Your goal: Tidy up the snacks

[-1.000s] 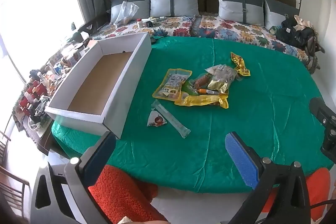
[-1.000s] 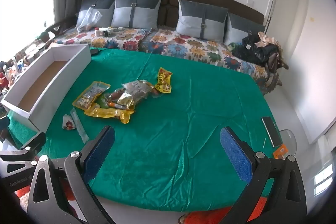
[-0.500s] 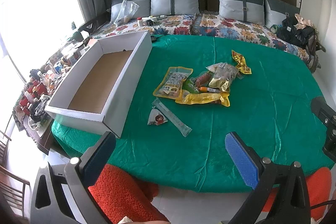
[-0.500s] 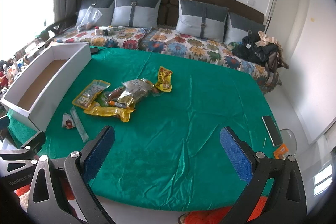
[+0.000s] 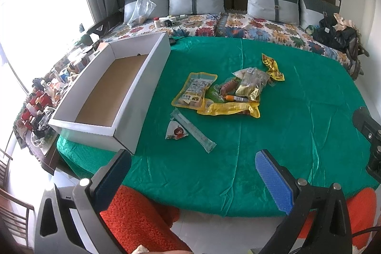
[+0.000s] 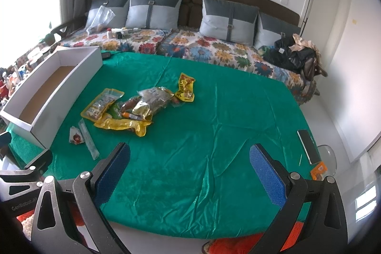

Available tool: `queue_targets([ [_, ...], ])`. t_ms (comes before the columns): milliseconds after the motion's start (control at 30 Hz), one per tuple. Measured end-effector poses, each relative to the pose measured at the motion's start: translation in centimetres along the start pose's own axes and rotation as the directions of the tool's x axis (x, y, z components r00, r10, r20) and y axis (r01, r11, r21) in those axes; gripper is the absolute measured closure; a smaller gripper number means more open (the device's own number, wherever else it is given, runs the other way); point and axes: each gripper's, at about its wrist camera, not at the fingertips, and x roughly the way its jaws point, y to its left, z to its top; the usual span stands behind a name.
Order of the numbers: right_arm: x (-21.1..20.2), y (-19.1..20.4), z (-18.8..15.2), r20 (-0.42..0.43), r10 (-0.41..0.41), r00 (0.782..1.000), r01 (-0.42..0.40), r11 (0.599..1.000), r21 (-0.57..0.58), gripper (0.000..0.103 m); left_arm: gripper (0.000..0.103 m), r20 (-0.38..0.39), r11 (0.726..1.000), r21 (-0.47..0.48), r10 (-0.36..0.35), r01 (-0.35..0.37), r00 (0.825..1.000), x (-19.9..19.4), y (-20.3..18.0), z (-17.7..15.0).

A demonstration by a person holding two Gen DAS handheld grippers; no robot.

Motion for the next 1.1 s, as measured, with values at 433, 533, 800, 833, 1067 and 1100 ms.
queue_targets([
  [433,5.5,-0.1,-2.9,-0.095,0.098,0.991,-0.093,0.994,0.053,0.001,0.000,-0.156,0.999,-0.029,-0.022,0.018,0.987,6.4,0.7,-0.8],
  [533,7.1,0.3,-3.4,-0.143,0.102,0.985,-0.094,0.994,0.061,0.001,0.000,-0.181,0.999,-0.034,-0.024,0.018,0.983,8.3,1.1,-0.9],
  [800,10.7,2.1,-4.3,-0.202,0.098,0.975,-0.099,0.995,0.005,0.001,0.000,-0.226,0.998,-0.054,-0.047,0.036,0.973,11.6,2.1,-0.8],
  [833,11.2,2.4,-4.3,-0.207,0.097,0.973,-0.099,0.995,0.002,0.001,0.000,-0.233,0.998,-0.055,-0.048,0.036,0.971,12.0,2.1,-0.9],
  [1067,13.6,3.3,-4.6,-0.243,0.108,0.964,-0.113,0.994,-0.007,0.001,0.000,-0.262,0.998,-0.048,-0.043,0.031,0.964,14.0,2.4,-0.9],
  [1100,13.8,3.4,-4.6,-0.246,0.109,0.963,-0.114,0.993,-0.007,0.001,0.000,-0.264,0.998,-0.048,-0.042,0.031,0.964,14.2,2.4,-0.9],
])
